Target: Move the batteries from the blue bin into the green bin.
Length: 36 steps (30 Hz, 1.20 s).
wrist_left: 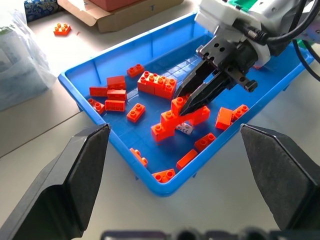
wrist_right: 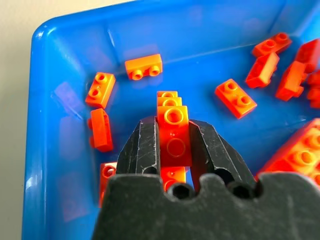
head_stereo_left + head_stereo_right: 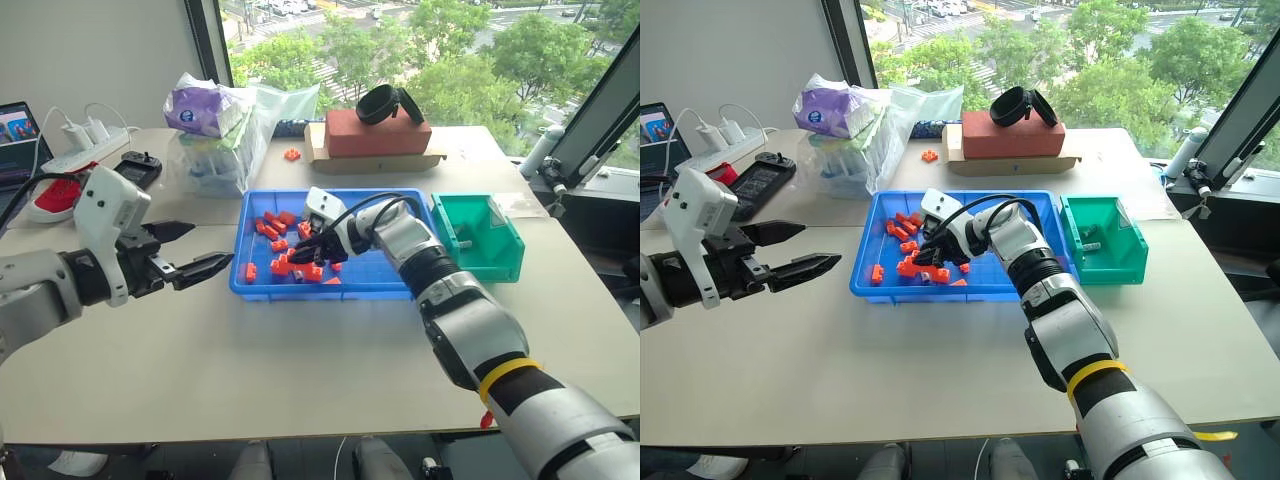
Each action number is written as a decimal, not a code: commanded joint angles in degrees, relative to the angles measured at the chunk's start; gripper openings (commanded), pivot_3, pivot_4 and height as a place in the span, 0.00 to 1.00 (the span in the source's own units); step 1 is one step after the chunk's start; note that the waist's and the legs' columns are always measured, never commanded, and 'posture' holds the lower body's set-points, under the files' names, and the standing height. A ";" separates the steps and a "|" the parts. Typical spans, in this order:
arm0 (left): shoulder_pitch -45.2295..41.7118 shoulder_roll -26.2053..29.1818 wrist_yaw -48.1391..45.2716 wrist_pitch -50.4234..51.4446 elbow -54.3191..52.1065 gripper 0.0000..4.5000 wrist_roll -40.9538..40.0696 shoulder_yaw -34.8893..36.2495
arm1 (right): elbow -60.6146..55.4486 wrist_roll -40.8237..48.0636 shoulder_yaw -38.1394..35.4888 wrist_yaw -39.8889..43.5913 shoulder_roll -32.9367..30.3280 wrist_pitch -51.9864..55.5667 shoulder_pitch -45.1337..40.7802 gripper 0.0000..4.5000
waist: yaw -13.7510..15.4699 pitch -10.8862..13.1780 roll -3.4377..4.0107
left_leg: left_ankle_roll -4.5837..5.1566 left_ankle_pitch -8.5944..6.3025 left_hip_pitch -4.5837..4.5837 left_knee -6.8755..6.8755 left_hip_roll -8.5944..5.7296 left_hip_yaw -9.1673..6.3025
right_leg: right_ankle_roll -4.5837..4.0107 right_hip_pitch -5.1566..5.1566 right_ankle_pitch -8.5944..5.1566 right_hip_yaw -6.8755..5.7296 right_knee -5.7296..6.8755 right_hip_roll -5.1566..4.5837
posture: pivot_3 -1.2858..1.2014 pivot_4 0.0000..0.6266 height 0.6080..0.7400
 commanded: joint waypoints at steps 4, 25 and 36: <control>-1.12 -0.09 -2.34 -5.03 0.43 1.00 0.14 -0.28 | 4.22 -1.38 -5.28 -10.07 -8.85 -3.11 -6.07 0.10 | 0.05 -0.02 -0.04 | 0.00 0.00 0.00 -0.03 0.00 0.00 | 0.00 0.00 0.00 0.00 -0.03 -0.01 | 0.52 0.24 1.00; 4.29 6.87 -16.47 -10.39 4.67 1.00 3.08 1.97 | 9.96 -5.85 -5.44 -18.59 -12.74 -4.84 -6.41 0.92 | -1.51 -0.02 -0.07 | -0.03 0.03 0.03 -0.30 0.00 0.03 | -0.06 -0.09 -0.02 0.00 -0.09 -0.02 | 0.52 0.24 1.00; 10.90 7.95 -15.87 -8.01 3.42 1.00 4.40 8.82 | -14.41 -1.12 2.15 3.86 -3.69 -0.72 5.31 0.99 | -1.93 -0.02 -0.06 | -0.04 0.03 0.13 -0.35 0.12 -0.01 | -0.06 -0.05 -0.02 -0.31 0.01 0.00 | 0.52 0.24 1.00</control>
